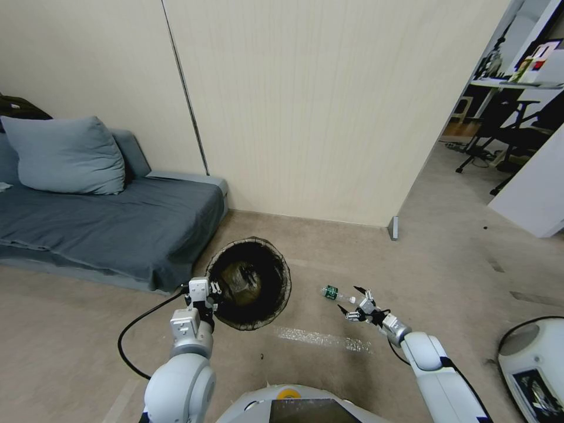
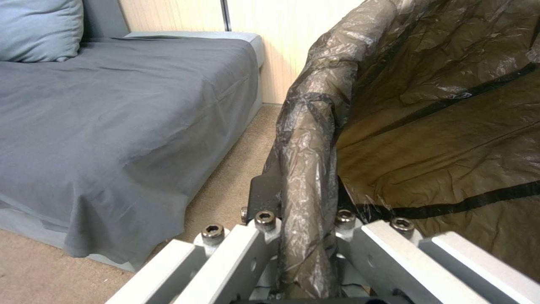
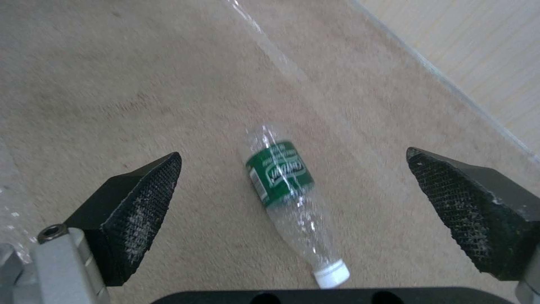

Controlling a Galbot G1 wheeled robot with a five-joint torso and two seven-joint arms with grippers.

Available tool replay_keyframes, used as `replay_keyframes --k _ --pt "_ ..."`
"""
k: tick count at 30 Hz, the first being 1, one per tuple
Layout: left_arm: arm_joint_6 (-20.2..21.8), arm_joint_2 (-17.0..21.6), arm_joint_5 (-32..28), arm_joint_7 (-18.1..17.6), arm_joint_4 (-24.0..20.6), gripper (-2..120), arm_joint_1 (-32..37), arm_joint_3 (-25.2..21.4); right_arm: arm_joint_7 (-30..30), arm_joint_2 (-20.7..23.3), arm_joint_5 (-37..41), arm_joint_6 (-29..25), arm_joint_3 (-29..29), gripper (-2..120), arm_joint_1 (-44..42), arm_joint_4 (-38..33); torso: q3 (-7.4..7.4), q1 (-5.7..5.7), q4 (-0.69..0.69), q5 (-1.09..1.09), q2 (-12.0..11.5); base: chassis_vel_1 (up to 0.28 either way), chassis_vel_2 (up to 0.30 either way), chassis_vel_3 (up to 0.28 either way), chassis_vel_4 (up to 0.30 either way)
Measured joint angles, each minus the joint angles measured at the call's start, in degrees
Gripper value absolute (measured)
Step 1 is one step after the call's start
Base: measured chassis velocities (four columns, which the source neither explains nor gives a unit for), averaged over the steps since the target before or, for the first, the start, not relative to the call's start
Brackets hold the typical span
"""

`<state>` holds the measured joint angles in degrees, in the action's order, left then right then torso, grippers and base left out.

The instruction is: Pick up the trash bin, then pick up the garbage from the floor and place it into the trash bin.

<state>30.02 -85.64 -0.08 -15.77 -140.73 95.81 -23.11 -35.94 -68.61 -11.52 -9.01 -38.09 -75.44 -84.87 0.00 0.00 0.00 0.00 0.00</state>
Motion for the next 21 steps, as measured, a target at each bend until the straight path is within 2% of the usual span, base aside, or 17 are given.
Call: replay_keyframes --k 10,21 --pt "0.00 0.01 0.30 -0.07 -0.17 1 0.49 -0.35 0.02 1.31 1.64 0.14 0.92 100 7.22 8.37 0.00 0.00 0.00 0.00 0.00 0.000 0.000 0.000 0.000" --pt "-0.02 -0.49 1.13 -0.13 0.44 1 0.69 -0.17 0.06 0.89 5.17 0.81 3.24 100 11.77 14.26 0.00 0.00 0.00 0.00 0.00 0.000 0.000 0.000 0.000"
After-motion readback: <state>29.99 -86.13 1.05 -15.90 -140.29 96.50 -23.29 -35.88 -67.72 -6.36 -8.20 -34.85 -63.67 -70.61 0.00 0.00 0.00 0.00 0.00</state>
